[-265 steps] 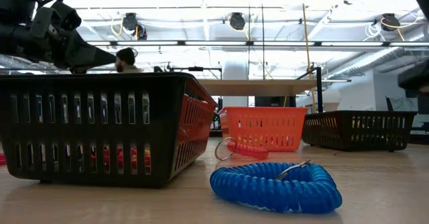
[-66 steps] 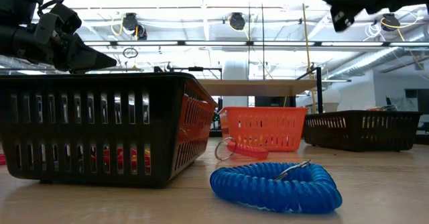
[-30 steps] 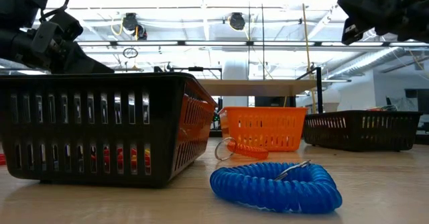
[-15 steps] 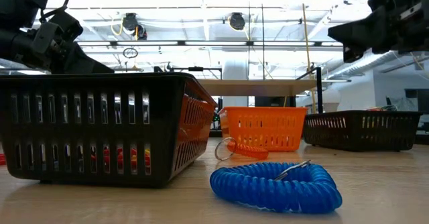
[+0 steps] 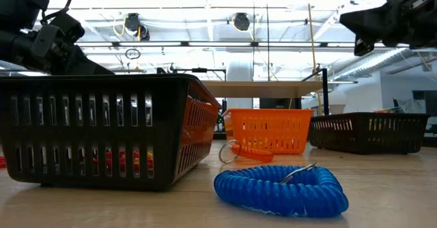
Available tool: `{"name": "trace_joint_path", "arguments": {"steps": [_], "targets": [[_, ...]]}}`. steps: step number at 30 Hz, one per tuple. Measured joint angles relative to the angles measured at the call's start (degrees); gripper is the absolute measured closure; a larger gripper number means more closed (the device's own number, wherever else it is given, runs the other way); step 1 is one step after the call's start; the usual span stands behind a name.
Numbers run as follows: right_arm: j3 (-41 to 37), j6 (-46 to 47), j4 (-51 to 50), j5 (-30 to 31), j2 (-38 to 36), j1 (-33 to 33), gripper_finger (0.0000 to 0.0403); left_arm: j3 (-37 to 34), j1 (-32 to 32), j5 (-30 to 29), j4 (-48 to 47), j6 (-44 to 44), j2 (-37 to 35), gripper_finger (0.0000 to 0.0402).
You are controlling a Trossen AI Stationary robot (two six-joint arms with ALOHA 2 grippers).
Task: Pick & Place Office Desk Supplies
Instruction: Put the red rubber band into the bottom black bin
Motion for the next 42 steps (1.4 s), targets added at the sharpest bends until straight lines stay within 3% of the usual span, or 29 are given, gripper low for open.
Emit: {"name": "trace_joint_path", "arguments": {"steps": [6,10,15,23,27,31,42], "targets": [[-0.04,-2.76,-2.27,-3.32,-8.01,-0.02,0.0402,0.00,0.02,-0.02,-0.42,0.11,-0.02,0.0392],[-0.04,-3.80,-2.14,-4.41,-8.46,0.00,0.0402,-0.02,0.00,0.03,-0.38,0.01,0.00,0.0392],[-0.04,-3.90,-2.43,-4.33,-7.96,0.00,0.0401,-0.02,0.02,6.08,-0.22,-0.04,-0.02,0.0392],[-0.04,-3.64,-2.44,-4.33,-7.96,0.02,0.0400,2.18,-2.11,7.13,-5.35,-11.49,2.28,0.0396],[-0.04,-3.07,-2.42,-4.27,-7.96,0.02,0.0399,7.46,-7.35,3.91,-10.15,-15.87,8.86,0.0398],[-0.04,-3.06,-2.42,-4.24,-7.96,0.02,0.0399,14.49,-14.02,1.23,-13.87,-19.32,20.13,0.0398],[-0.04,-0.88,-3.29,-4.38,-7.96,0.02,0.0399,31.61,-29.11,3.15,-30.58,-38.48,48.22,0.0394]]}}
